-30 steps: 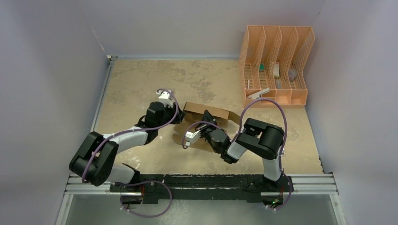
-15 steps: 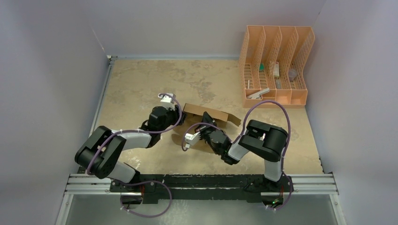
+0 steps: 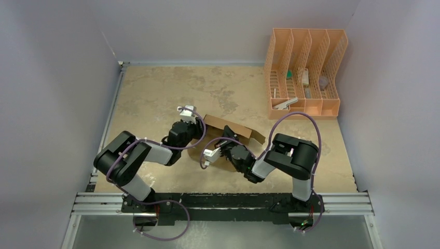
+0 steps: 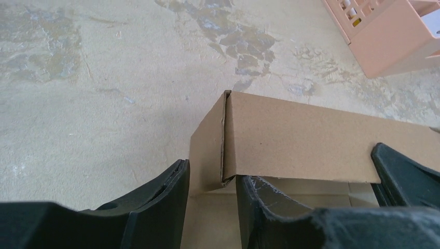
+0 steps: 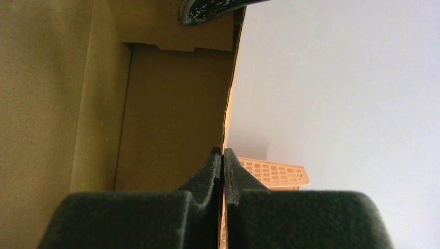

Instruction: Fold the paper box

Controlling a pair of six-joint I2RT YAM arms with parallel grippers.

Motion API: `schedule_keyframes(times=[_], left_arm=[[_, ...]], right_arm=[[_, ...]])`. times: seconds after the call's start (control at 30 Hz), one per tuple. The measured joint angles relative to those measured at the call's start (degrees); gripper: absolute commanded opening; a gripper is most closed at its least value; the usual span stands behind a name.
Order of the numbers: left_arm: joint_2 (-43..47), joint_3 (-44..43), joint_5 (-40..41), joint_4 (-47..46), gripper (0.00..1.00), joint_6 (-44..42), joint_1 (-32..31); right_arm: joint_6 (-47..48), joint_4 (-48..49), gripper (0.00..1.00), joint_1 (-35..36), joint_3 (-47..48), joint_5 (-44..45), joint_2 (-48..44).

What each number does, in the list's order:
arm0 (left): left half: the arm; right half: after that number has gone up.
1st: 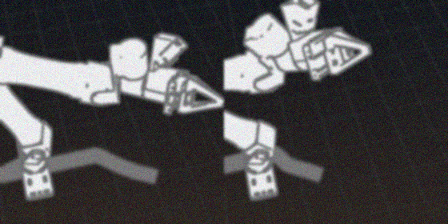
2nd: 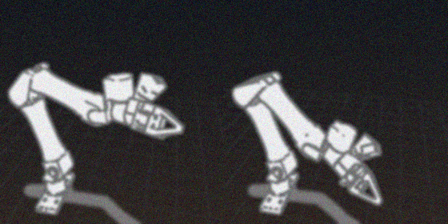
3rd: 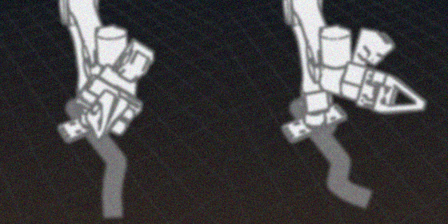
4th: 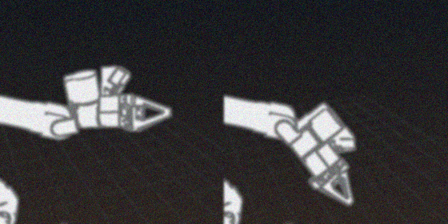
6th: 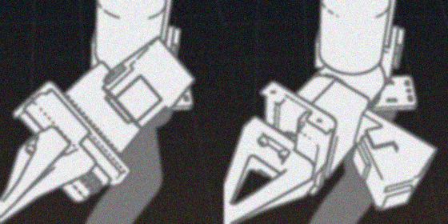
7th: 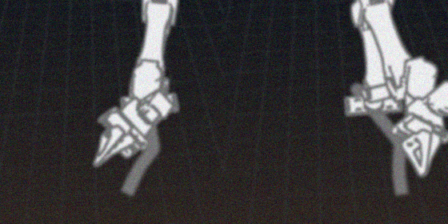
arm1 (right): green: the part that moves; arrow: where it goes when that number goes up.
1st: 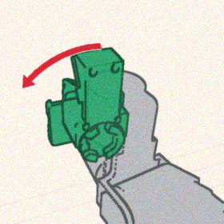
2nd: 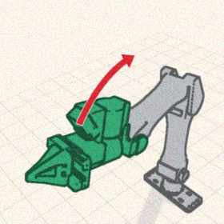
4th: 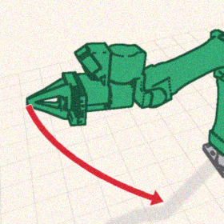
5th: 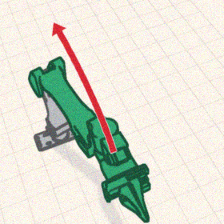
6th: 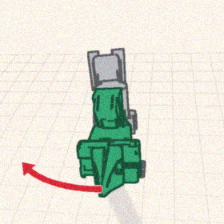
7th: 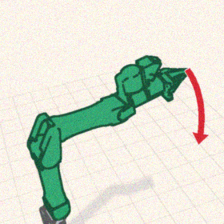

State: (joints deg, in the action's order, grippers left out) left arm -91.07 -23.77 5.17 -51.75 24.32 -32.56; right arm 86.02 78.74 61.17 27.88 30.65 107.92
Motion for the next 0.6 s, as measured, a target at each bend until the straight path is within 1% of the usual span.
schedule_keyframes(times=[0.27, 0.43, 0.6], left_arm=[[-4.42, 0.13, 5.81, -6.34, 0.34, 0.11, -2.25], [-6.62, 0.13, 12.59, -9.49, 0.32, 0.11, -5.22], [-9.03, 0.13, 19.69, -12.98, 0.26, 0.39, -7.67]], right_arm=[[-1.16, -2.32, 0.00, 0.87, 0.17, 0.72, -0.85], [-1.64, -3.87, 0.00, 1.18, 0.42, 1.22, -1.49], [-1.62, -4.46, 0.00, 1.55, 0.59, 1.36, -1.49]])
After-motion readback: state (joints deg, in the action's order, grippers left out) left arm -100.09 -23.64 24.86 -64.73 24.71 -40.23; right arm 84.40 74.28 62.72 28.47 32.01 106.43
